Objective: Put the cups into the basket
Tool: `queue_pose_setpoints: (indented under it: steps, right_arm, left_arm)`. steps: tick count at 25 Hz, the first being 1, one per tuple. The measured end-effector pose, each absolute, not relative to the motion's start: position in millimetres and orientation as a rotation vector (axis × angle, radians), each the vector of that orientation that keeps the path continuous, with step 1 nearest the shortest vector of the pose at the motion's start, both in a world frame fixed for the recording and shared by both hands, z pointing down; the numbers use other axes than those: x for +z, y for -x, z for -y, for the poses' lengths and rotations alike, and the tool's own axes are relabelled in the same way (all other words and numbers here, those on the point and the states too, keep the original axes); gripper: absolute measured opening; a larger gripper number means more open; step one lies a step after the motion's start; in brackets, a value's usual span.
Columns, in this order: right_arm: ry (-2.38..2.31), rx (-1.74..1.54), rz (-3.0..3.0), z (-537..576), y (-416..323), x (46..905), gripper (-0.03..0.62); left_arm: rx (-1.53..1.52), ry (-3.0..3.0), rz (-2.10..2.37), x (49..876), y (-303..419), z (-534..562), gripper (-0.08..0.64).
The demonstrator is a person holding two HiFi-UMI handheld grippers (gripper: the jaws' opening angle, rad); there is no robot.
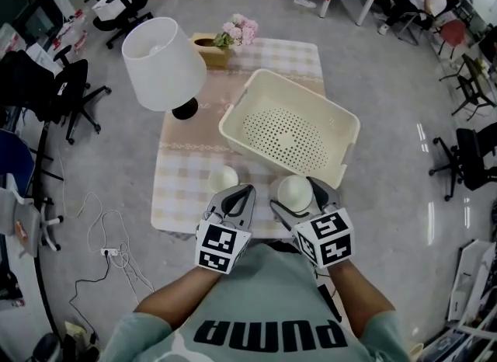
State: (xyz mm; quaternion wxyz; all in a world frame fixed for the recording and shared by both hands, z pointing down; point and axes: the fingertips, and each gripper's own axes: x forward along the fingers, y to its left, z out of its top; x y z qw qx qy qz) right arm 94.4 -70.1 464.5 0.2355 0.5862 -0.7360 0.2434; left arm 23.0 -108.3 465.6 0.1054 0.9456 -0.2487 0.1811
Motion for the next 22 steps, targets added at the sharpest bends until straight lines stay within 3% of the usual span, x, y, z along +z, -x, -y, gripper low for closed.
queue_pose_setpoints:
  steps: [12, 22]
  right_arm:
    - [-1.756, 0.552, 2.015, 130.7, -167.9, 408.2, 0.390]
    - [-1.788, 0.600, 1.902, 173.1, -220.9, 441.6, 0.390]
  left_arm:
    - [0.472, -2.842, 0.798, 419.2, -62.5, 143.1, 0.000]
    - [0.517, -2.853, 0.828, 412.9, -97.8, 171.3, 0.000]
